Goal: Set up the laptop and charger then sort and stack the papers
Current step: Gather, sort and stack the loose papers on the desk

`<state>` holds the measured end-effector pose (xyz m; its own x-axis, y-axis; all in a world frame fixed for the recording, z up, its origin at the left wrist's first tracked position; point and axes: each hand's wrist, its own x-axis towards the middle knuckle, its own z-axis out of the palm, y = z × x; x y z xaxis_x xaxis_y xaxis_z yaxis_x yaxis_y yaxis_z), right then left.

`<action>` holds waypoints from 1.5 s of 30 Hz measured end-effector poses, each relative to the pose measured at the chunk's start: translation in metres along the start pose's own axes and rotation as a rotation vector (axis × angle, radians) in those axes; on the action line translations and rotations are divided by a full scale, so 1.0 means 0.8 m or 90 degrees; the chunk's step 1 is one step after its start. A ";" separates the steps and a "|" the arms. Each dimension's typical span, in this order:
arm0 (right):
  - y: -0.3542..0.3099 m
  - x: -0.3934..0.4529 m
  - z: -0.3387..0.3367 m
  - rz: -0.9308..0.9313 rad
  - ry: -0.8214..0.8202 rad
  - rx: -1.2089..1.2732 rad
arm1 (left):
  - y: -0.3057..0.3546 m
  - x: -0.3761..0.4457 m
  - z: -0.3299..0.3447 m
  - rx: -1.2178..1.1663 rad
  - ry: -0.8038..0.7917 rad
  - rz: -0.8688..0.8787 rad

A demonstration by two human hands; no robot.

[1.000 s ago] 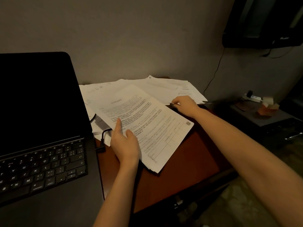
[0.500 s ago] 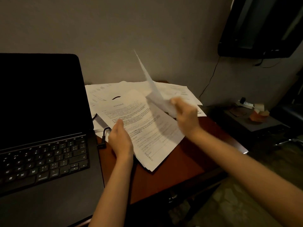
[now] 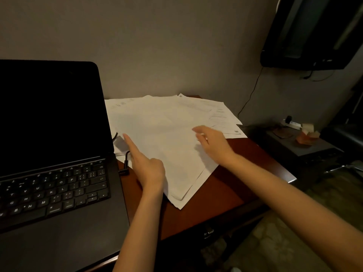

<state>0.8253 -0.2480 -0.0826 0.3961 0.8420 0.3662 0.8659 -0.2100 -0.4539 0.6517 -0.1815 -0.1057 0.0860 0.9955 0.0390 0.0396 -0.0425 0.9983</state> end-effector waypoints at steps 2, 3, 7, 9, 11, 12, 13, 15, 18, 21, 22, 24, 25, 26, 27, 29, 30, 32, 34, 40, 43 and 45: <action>0.020 0.032 0.002 0.088 -0.099 -0.142 | -0.006 0.005 -0.004 0.031 -0.007 -0.004; 0.031 0.045 0.005 0.098 -0.166 -0.200 | -0.008 0.008 -0.006 0.040 -0.006 -0.025; 0.047 0.075 0.010 0.040 -0.310 -0.269 | -0.011 0.013 -0.006 0.084 -0.004 -0.056; 0.047 0.081 0.002 0.020 -0.311 -0.290 | -0.012 0.017 -0.006 0.083 0.004 -0.063; 0.048 0.083 -0.001 -0.004 -0.297 -0.325 | -0.012 0.019 -0.007 0.057 0.008 -0.071; 0.049 0.082 0.000 -0.010 -0.283 -0.345 | -0.011 0.019 -0.007 0.053 0.007 -0.070; 0.049 0.082 0.002 -0.010 -0.261 -0.358 | -0.009 0.017 -0.006 0.059 0.004 -0.065; 0.048 0.080 0.010 -0.004 -0.195 -0.354 | -0.005 0.013 -0.005 0.081 -0.002 -0.055; 0.050 0.080 0.011 0.062 -0.134 -0.272 | -0.004 0.011 -0.003 0.119 -0.007 -0.052; 0.055 0.090 -0.006 0.134 -0.156 -0.223 | -0.005 0.011 -0.003 0.133 -0.010 -0.048; 0.056 0.091 -0.012 0.157 -0.128 -0.205 | -0.006 0.011 -0.003 0.127 -0.008 -0.050; 0.054 0.090 -0.024 0.201 -0.014 -0.153 | -0.006 0.011 -0.003 0.114 -0.005 -0.049; 0.052 0.088 -0.031 0.220 0.059 -0.140 | -0.006 0.011 -0.004 0.111 -0.004 -0.048; 0.047 0.085 -0.040 0.227 0.135 -0.156 | -0.006 0.011 -0.004 0.110 -0.004 -0.047; 0.043 0.080 -0.049 0.235 0.211 -0.179 | -0.006 0.011 -0.004 0.109 -0.004 -0.047; 0.034 0.073 -0.070 0.247 0.359 -0.155 | -0.003 0.009 -0.005 0.101 -0.006 -0.052; 0.029 0.069 -0.079 0.248 0.417 -0.099 | -0.001 0.008 -0.006 0.097 -0.011 -0.055; 0.018 0.058 -0.085 0.163 0.499 -0.005 | 0.006 0.003 -0.005 0.086 -0.025 -0.060; 0.001 0.037 -0.072 -0.006 0.506 -0.014 | 0.012 -0.001 -0.003 0.059 -0.042 -0.061; -0.015 -0.043 0.037 -0.470 0.225 -0.082 | 0.011 -0.008 -0.002 -0.071 -0.083 -0.068; -0.016 -0.067 0.061 -0.517 0.122 -0.044 | 0.006 -0.006 -0.003 -0.058 -0.093 -0.060; -0.016 -0.071 0.058 -0.492 0.091 -0.024 | 0.003 -0.002 -0.005 -0.034 -0.081 -0.054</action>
<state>0.7780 -0.2702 -0.1352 -0.2896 0.6845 0.6690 0.9205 0.3907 -0.0013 0.6476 -0.1829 -0.1031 0.2102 0.9765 -0.0476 -0.0010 0.0489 0.9988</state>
